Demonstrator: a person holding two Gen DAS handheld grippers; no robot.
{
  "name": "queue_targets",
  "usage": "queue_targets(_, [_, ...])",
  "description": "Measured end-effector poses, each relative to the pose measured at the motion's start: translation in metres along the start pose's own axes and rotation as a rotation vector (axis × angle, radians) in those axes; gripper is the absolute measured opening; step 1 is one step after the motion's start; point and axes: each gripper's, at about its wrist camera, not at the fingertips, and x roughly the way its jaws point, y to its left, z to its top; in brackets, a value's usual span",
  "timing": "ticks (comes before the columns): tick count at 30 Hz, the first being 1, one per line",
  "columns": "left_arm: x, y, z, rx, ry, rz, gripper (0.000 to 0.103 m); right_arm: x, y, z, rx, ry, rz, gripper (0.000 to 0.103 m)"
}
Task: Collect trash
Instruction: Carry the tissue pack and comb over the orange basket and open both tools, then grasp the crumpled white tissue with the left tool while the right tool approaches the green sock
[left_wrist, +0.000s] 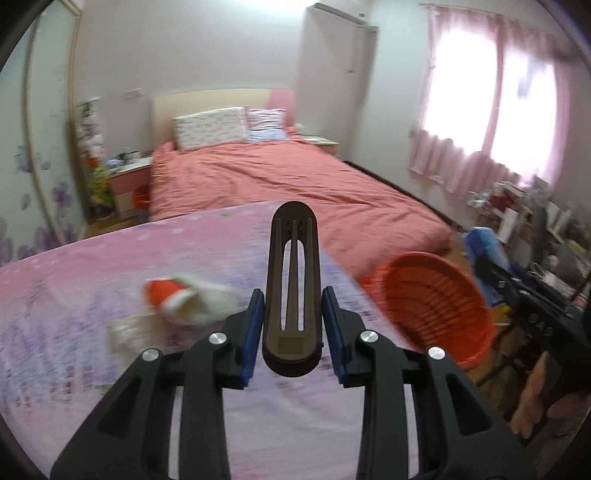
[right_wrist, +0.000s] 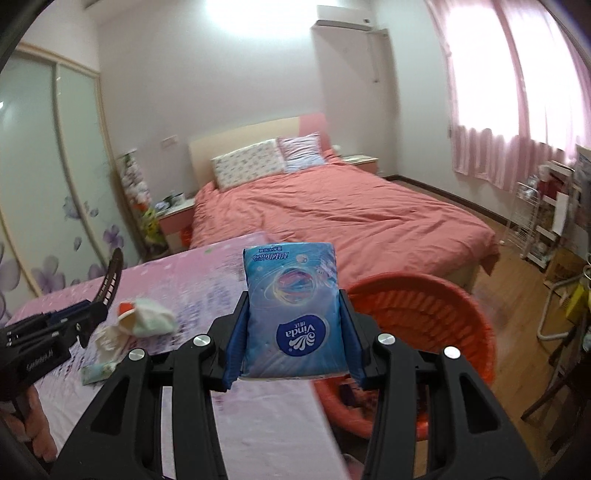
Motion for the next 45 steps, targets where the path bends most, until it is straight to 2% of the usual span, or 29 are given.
queue_targets(3, [0.015,-0.039,0.004,0.038,0.006,-0.071,0.032,0.005,-0.025,0.002,0.034,0.000,-0.043,0.046])
queue_targets(9, [0.054,-0.105,0.007,0.088,0.040,-0.199,0.032,0.018,-0.071,0.002,0.123,0.015,-0.072,0.046])
queue_targets(14, [0.094,-0.138,0.012,0.124,0.074,-0.244,0.032,0.032,-0.109,0.002,0.213,0.029,-0.079,0.046])
queue_targets(16, [0.114,-0.151,0.011,0.145,0.102,-0.244,0.033,0.039,-0.117,0.002,0.234,0.033,-0.079,0.050])
queue_targets(19, [0.140,-0.156,0.006,0.153,0.151,-0.215,0.040,0.051,-0.125,-0.003,0.252,0.057,-0.084,0.055])
queue_targets(20, [0.146,-0.155,0.004,0.153,0.162,-0.201,0.049,0.054,-0.127,-0.004,0.254,0.063,-0.085,0.056])
queue_targets(21, [0.153,-0.152,0.001,0.144,0.174,-0.181,0.053,0.059,-0.128,-0.007,0.254,0.073,-0.084,0.060])
queue_targets(24, [0.161,-0.141,-0.003,0.124,0.191,-0.164,0.057,0.060,-0.125,-0.017,0.235,0.089,-0.090,0.067])
queue_targets(32, [0.134,-0.094,-0.019,0.134,0.155,-0.016,0.074,0.053,-0.116,-0.028,0.207,0.116,-0.153,0.085])
queue_targets(35, [0.118,-0.062,-0.028,0.126,0.139,0.064,0.077,0.051,-0.106,-0.034,0.171,0.119,-0.169,0.093])
queue_targets(39, [0.099,-0.017,-0.037,0.104,0.133,0.162,0.077,0.049,-0.088,-0.040,0.105,0.123,-0.170,0.093])
queue_targets(45, [0.073,0.078,-0.049,0.018,0.130,0.369,0.078,0.046,-0.050,-0.050,0.023,0.126,-0.129,0.094])
